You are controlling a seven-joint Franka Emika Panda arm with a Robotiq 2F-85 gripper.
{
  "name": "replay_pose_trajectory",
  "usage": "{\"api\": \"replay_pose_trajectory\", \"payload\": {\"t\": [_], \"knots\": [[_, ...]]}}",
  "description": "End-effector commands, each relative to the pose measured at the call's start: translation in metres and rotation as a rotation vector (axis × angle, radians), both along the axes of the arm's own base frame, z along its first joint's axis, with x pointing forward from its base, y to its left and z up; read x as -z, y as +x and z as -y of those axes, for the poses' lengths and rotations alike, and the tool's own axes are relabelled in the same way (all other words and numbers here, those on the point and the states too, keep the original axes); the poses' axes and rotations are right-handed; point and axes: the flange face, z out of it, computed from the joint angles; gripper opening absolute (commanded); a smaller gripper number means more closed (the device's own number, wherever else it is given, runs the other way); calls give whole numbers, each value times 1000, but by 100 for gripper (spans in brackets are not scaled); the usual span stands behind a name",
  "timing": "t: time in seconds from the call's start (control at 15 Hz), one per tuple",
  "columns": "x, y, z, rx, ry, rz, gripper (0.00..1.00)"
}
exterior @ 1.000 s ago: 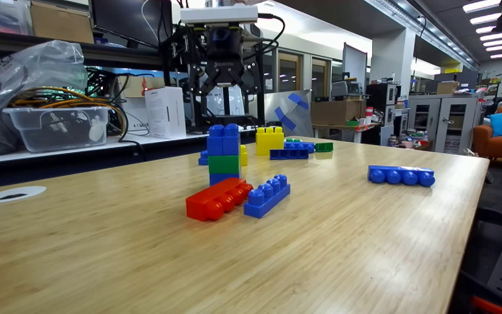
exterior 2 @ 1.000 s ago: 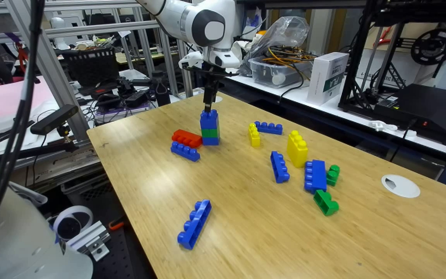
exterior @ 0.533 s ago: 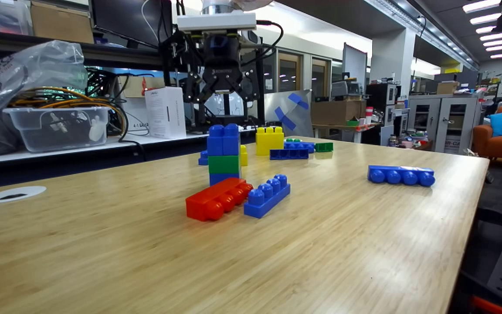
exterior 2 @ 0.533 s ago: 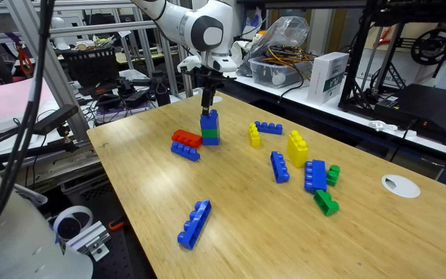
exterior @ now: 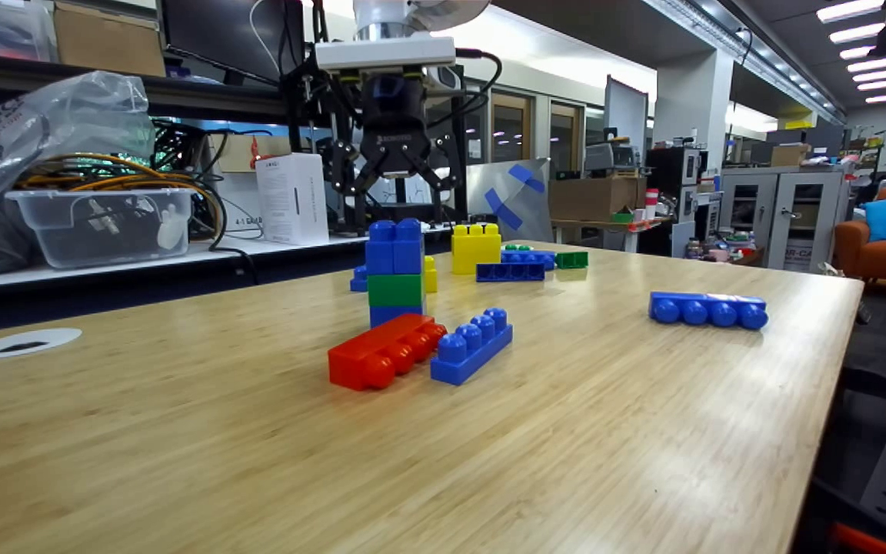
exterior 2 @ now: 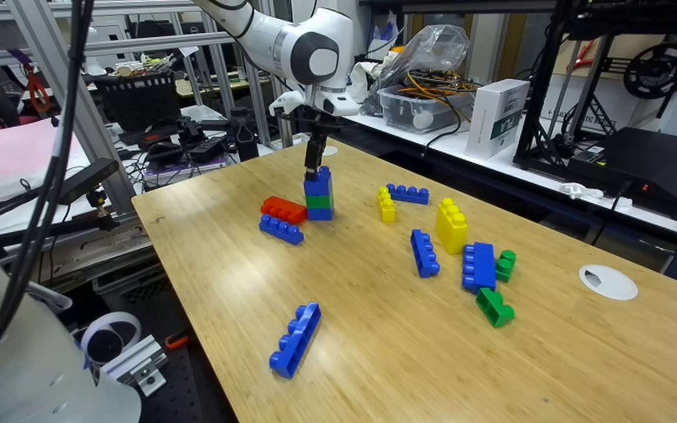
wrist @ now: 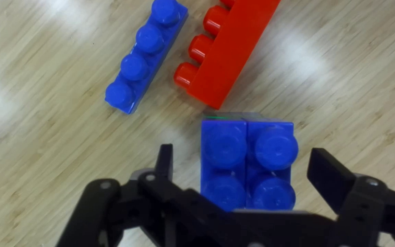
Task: Move the stack of blocks to the right then place a green block on the top
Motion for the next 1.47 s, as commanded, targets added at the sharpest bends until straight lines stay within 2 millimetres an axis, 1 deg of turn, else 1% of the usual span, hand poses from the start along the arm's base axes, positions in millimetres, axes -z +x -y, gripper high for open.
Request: {"api": "replay_pose_trajectory", "payload": {"t": [0.0,0.53,1.0,1.07,1.13,1.2,1.4], "knots": [[6,0,1,-40,-7,11,100],[13,0,0,-107,-21,38,100],[32,4,-1,-147,-24,46,100],[34,4,-1,-153,-23,48,75],[34,4,-1,-159,-23,51,73],[34,4,-1,-163,-22,55,67],[32,4,-1,-176,-31,70,44]]}}
